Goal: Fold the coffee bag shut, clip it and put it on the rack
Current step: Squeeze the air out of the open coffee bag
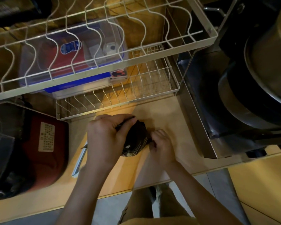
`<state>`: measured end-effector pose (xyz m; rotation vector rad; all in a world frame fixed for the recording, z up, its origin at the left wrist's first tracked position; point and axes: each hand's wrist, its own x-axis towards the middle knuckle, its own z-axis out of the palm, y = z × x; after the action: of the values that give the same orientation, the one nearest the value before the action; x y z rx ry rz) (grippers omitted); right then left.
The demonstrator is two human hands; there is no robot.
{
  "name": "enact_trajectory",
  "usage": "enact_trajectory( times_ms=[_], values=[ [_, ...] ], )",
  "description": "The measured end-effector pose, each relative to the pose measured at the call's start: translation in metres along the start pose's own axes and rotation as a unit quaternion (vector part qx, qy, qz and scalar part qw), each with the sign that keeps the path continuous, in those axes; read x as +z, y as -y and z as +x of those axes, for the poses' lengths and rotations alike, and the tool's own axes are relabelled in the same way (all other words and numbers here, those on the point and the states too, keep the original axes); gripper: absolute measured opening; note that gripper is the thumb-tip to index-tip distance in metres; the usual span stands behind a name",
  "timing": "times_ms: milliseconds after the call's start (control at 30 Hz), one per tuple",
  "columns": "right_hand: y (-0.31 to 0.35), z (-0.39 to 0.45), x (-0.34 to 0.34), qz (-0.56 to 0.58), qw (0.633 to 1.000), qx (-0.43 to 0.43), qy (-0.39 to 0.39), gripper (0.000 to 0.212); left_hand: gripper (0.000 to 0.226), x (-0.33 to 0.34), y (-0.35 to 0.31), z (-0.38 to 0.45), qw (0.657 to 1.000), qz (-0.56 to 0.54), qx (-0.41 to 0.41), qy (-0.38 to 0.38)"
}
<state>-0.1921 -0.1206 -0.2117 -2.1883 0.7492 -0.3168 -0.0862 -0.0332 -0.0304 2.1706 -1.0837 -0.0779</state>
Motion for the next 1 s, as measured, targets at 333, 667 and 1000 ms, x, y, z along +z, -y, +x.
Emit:
enact_trajectory(
  times_ms=[333, 667, 1000],
  values=[
    [0.051, 0.020, -0.075, 0.253, 0.953, 0.079, 0.147, 0.068, 0.020, -0.007, 0.012, 0.003, 0.998, -0.055, -0.006, 0.035],
    [0.069, 0.034, -0.071, 0.346, 0.927, 0.030, 0.138, 0.049, 0.022, -0.009, 0.018, 0.017, 0.997, -0.043, 0.030, 0.061],
    [0.067, 0.036, -0.074, 0.364, 0.922, 0.045, 0.126, 0.031, 0.086, -0.023, 0.053, -0.017, 0.989, -0.129, -0.073, 0.001]
  ],
)
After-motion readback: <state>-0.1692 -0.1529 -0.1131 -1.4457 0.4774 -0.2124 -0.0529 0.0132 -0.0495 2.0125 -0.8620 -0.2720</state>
